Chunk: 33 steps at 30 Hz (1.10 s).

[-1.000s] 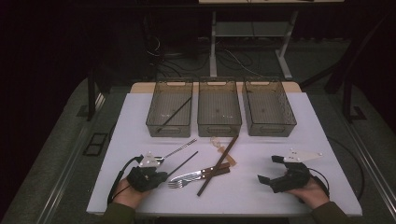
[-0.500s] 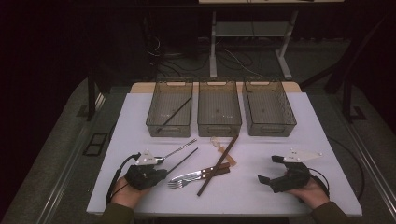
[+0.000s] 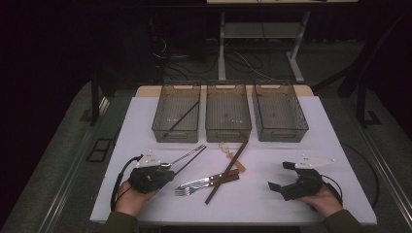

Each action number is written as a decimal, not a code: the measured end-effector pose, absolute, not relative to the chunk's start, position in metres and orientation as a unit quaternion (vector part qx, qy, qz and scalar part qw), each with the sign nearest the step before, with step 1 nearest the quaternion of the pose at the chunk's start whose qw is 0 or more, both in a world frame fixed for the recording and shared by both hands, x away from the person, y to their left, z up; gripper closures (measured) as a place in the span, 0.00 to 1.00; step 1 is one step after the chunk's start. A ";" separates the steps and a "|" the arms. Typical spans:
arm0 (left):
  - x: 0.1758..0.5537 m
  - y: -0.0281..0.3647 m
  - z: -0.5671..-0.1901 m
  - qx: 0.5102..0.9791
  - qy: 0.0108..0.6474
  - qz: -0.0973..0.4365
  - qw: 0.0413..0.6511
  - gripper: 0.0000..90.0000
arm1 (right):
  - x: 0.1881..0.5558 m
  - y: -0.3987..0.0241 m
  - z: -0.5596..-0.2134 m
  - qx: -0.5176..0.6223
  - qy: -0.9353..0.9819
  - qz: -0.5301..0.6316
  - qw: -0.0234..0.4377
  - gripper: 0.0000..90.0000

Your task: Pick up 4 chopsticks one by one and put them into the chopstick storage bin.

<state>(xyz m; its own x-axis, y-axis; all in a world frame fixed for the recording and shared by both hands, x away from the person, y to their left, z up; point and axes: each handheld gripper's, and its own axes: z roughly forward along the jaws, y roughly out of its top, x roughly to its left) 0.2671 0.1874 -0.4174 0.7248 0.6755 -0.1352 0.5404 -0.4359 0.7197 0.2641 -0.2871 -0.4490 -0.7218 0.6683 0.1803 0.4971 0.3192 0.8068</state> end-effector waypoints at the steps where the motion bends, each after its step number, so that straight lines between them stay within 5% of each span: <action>1: 0.267 0.187 -0.417 0.842 0.361 0.087 0.393 0.95 | 0.264 -0.287 -0.449 0.360 0.807 0.459 0.094 0.01; 33: 0.294 0.183 -0.401 0.807 0.359 0.113 0.455 0.95 | 0.265 -0.287 -0.450 0.361 0.807 0.457 0.095 0.01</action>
